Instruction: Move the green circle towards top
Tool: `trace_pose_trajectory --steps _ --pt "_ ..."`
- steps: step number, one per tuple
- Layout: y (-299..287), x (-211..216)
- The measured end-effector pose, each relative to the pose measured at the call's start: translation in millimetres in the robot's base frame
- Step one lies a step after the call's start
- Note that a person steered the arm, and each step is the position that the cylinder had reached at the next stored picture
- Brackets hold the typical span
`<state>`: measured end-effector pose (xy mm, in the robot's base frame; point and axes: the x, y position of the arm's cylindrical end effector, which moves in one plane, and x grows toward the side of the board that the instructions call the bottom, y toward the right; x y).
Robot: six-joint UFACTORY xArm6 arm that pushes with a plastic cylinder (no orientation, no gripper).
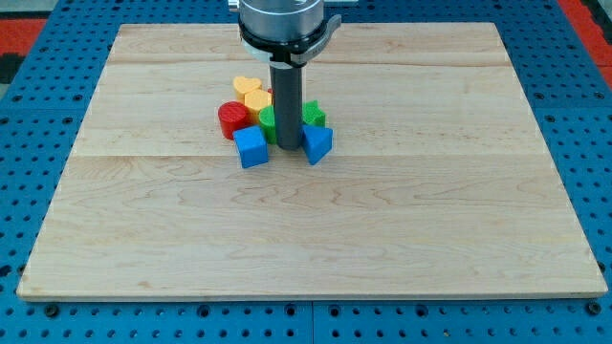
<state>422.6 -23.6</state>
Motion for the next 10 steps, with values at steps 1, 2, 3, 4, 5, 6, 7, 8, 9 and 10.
trace_pose_trajectory --steps 1,2,3,4,5,6,7,8,9,10 --pt "-1.6 5.2" --pt "3.3 18.3" --pt "3.3 29.2" --pt "31.8 39.5" --pt "81.3 39.0" --pt "115.9 36.3" --pt "122.8 28.1" --pt "92.4 16.9" --pt "70.1 16.1" --pt "65.4 16.1"
